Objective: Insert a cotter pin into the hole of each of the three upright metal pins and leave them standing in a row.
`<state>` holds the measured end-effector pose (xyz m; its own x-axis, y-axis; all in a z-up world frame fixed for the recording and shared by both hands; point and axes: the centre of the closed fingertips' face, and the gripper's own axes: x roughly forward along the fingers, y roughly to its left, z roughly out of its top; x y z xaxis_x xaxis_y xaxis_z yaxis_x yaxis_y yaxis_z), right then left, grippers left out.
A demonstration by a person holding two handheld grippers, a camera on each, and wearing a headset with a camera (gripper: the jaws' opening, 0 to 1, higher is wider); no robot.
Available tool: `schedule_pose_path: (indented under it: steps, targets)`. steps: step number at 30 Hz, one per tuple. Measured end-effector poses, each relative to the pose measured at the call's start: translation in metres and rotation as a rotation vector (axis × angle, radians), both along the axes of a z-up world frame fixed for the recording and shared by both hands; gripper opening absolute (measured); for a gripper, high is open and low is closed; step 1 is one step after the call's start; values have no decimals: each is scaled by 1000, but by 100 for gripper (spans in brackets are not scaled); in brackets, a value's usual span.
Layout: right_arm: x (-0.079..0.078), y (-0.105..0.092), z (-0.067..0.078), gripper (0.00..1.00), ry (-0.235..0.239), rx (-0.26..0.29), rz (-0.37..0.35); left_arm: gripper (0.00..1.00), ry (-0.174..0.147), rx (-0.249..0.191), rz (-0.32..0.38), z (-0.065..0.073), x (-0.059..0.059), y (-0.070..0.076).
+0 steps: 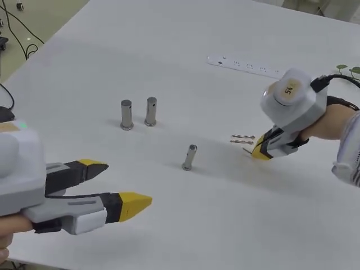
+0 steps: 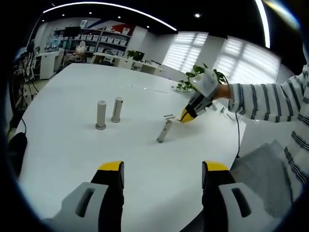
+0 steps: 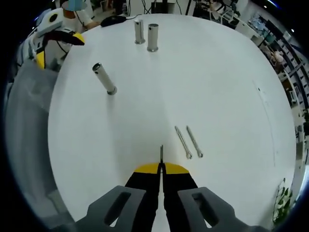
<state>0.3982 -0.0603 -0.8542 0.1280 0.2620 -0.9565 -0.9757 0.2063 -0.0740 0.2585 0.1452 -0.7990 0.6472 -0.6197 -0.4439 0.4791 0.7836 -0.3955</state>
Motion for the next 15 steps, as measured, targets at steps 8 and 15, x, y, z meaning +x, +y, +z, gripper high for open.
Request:
schedule_pose_path:
  steps: [8, 15]
  targets:
    - [-10, -2, 11, 1, -16, 21, 27, 62, 31, 31, -30, -8, -3, -5]
    - [-12, 0, 20, 2, -39, 50, 39, 59, 24, 32, -54, -3, 0, -11]
